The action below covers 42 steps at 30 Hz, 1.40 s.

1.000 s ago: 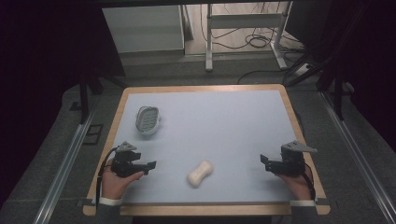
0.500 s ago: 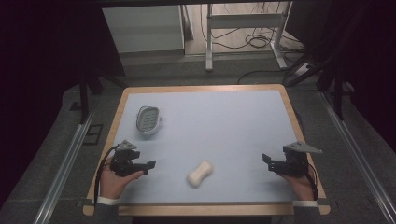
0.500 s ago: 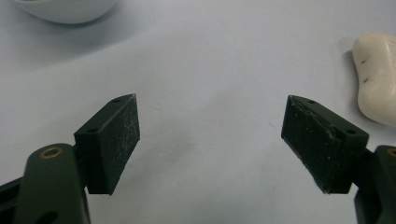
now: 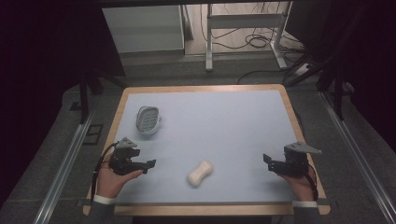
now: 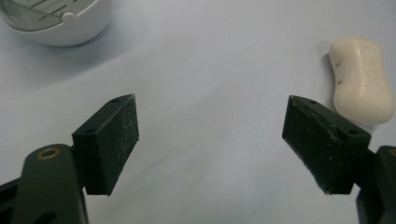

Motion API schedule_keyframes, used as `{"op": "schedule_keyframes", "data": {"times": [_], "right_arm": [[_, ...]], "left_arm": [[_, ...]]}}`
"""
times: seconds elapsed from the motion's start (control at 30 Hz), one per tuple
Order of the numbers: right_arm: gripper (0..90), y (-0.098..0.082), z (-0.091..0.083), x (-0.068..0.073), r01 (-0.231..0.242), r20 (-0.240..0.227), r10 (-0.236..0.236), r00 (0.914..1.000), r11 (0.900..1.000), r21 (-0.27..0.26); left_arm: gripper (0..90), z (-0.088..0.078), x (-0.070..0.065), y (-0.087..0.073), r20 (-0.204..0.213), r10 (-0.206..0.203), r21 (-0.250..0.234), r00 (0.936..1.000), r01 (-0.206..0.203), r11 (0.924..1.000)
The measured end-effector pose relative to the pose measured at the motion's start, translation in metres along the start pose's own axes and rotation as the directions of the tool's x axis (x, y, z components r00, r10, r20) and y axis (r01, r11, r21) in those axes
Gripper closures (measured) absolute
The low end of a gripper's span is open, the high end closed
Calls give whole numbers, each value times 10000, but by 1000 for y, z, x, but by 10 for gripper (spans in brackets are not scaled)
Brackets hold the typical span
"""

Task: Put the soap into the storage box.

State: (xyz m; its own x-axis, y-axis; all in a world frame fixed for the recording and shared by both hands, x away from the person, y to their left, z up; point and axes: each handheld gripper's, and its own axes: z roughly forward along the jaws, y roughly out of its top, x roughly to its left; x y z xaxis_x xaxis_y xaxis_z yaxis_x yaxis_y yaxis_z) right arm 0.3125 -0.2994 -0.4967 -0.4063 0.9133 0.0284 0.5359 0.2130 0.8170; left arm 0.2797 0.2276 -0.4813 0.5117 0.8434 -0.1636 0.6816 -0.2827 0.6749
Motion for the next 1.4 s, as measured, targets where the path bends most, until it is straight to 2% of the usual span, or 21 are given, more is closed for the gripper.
{"op": "schedule_keyframes", "data": {"times": [0.43, 0.7, 0.8, 1.17, 1.4], "right_arm": [[94, -1, -2, -3, -45, 75, 45, 10000, 10000, 23], [94, -1, -2, -3, 18, -5, -18, 10000, 10000, -43], [94, -2, -2, -3, 49, -5, -49, 10000, 10000, 1], [95, -2, -2, -4, 52, 140, -51, 9999, 10000, -57], [95, -3, -1, -3, 67, 139, -67, 9999, 10000, 57]], "left_arm": [[186, 8, -16, 14, 168, 547, 326, 9984, -552, 9979], [197, 18, -28, 21, 465, 796, 652, 9957, -826, 9944], [199, 21, -32, 24, 369, 948, 733, 9948, -973, 9926], [199, 29, -41, 27, 532, 1082, 960, 9927, -1130, 9889], [199, 38, -50, 30, 706, 1317, 1175, 9888, -1393, 9833]]}}
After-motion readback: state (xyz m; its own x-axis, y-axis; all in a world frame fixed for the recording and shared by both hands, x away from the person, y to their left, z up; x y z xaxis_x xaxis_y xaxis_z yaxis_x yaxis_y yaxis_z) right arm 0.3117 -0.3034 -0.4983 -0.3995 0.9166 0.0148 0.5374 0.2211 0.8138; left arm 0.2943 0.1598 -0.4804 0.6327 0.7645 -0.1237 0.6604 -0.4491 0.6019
